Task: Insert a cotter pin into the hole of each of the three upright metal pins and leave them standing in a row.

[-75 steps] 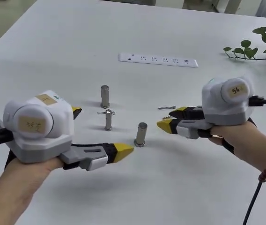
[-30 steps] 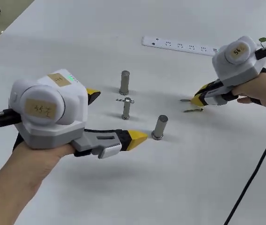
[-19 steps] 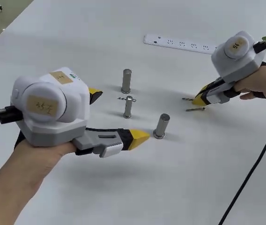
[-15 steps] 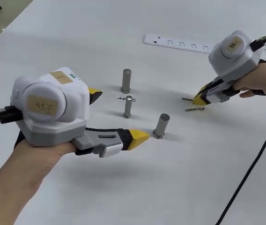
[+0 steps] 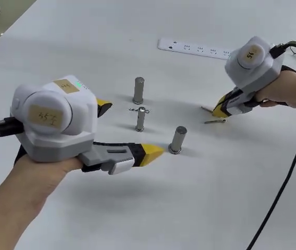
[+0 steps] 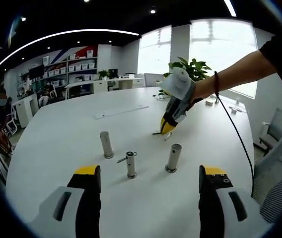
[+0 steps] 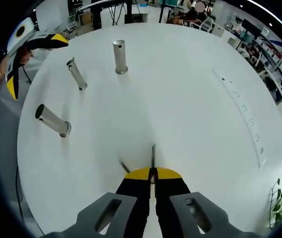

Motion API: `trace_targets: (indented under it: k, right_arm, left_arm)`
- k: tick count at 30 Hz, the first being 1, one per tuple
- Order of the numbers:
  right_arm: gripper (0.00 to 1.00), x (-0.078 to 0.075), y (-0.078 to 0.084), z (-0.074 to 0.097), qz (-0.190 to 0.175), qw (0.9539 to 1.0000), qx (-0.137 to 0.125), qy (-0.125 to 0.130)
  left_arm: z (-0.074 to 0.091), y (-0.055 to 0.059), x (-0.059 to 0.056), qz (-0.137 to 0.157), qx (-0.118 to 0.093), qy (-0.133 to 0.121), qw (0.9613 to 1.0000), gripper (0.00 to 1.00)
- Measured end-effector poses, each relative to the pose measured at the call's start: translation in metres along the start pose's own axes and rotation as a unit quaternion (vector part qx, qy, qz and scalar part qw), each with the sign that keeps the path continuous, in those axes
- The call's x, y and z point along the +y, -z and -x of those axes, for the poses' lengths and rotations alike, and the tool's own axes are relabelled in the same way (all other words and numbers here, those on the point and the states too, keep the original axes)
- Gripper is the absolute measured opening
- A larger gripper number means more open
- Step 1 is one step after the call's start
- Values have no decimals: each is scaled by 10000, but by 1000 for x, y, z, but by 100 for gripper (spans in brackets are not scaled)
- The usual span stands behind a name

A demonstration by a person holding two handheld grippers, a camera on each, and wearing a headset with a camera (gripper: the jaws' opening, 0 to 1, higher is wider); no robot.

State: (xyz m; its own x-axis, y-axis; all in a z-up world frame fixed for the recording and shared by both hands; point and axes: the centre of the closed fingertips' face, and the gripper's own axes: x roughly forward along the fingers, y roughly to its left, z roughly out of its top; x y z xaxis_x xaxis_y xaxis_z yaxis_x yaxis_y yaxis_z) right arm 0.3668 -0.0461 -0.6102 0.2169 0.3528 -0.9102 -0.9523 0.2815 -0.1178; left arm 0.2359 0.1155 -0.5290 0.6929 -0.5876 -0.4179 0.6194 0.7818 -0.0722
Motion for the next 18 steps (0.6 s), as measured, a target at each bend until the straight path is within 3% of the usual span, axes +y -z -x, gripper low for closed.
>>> trace_targets:
  k: [9, 18]
  right_arm:
    - [0, 7, -7, 13, 9, 9993, -322, 208]
    - [0, 25, -29, 40, 128, 9953, -927, 243]
  left_arm:
    - [0, 2, 0, -64, 40, -37, 10000, 76]
    - [-1, 0, -2, -29, 1, -13, 10000, 67]
